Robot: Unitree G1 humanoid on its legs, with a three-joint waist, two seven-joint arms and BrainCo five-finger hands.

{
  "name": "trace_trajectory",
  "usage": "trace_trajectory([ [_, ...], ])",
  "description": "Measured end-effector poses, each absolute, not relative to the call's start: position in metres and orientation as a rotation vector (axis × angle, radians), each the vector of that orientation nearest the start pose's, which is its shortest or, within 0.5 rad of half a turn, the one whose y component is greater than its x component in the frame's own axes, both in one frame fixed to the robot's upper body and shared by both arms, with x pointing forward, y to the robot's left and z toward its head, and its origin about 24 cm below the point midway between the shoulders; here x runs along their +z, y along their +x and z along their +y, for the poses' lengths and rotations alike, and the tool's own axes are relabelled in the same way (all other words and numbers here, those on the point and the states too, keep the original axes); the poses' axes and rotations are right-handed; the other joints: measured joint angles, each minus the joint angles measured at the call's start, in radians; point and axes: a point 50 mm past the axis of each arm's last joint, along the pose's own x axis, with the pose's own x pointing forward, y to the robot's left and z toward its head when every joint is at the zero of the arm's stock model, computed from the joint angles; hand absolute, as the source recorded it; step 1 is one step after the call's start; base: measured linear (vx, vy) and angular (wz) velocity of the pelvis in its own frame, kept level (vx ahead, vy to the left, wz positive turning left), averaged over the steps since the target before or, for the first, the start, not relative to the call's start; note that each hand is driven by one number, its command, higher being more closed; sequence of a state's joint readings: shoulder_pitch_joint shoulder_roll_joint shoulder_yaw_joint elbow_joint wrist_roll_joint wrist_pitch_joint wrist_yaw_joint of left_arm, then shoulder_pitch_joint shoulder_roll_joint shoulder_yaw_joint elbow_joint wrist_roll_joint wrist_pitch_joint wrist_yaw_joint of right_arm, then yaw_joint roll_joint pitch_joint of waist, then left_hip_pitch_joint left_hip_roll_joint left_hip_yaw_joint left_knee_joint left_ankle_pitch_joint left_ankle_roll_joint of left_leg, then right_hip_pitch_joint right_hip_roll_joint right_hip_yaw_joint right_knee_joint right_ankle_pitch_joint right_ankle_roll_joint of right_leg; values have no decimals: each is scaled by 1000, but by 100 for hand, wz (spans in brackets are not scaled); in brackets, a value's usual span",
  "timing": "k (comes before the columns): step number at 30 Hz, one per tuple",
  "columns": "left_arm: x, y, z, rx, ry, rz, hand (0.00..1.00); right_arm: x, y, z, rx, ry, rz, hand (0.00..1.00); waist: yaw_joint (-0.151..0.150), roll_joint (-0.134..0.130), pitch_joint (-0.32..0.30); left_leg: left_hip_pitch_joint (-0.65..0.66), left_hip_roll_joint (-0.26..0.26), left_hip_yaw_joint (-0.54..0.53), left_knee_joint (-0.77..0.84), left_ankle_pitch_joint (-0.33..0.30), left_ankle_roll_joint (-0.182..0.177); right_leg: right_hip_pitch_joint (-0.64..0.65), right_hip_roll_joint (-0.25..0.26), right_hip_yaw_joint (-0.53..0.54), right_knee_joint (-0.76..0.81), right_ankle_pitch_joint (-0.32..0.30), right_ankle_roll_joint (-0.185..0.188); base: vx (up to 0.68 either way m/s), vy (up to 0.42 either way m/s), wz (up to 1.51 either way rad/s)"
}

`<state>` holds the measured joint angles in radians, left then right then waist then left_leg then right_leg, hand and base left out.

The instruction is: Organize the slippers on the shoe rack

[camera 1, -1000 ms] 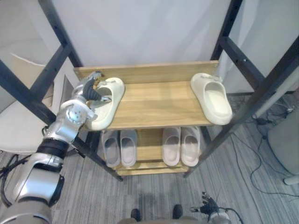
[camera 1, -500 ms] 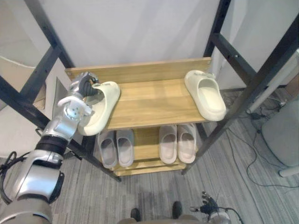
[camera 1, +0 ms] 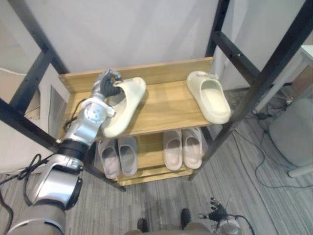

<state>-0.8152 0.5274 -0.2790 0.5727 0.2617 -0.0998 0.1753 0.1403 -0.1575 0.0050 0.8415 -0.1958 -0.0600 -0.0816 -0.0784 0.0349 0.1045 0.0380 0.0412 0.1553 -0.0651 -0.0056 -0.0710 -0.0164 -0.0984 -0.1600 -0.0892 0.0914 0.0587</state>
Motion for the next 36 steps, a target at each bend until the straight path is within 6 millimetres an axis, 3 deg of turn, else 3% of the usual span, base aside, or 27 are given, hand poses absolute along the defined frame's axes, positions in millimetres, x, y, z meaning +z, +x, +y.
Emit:
trace_trajectory([
  [3, 195, 383, 179, 65, 851, -413, 100, -138, 120, -213, -64, -357, 908, 0, -22, 7, 8, 0, 3, 5, 0, 0, 0, -3, 2, 5, -1, 1, -2, -19, -13, -5],
  [19, 203, 396, 155, 119, 790, -415, 100, -137, 120, -215, -92, -349, 903, 0, -50, 22, 44, -6, 12, 76, -19, -3, -4, -53, 19, 70, 0, 12, -4, -6, -10, -13],
  [20, 204, 396, 154, 127, 781, -420, 0, -137, 120, -216, -100, -345, 901, 0, -52, 25, 46, -6, 11, 79, -19, -3, -4, -54, 18, 73, 0, 12, -4, 13, 1, -8],
  [36, 211, 398, 140, 146, 741, -434, 0, -133, 122, -219, -135, -348, 877, 0, -55, 33, 66, -3, 10, 82, -20, -4, -3, -52, 16, 77, -1, 15, -1, 0, -1, 0],
])
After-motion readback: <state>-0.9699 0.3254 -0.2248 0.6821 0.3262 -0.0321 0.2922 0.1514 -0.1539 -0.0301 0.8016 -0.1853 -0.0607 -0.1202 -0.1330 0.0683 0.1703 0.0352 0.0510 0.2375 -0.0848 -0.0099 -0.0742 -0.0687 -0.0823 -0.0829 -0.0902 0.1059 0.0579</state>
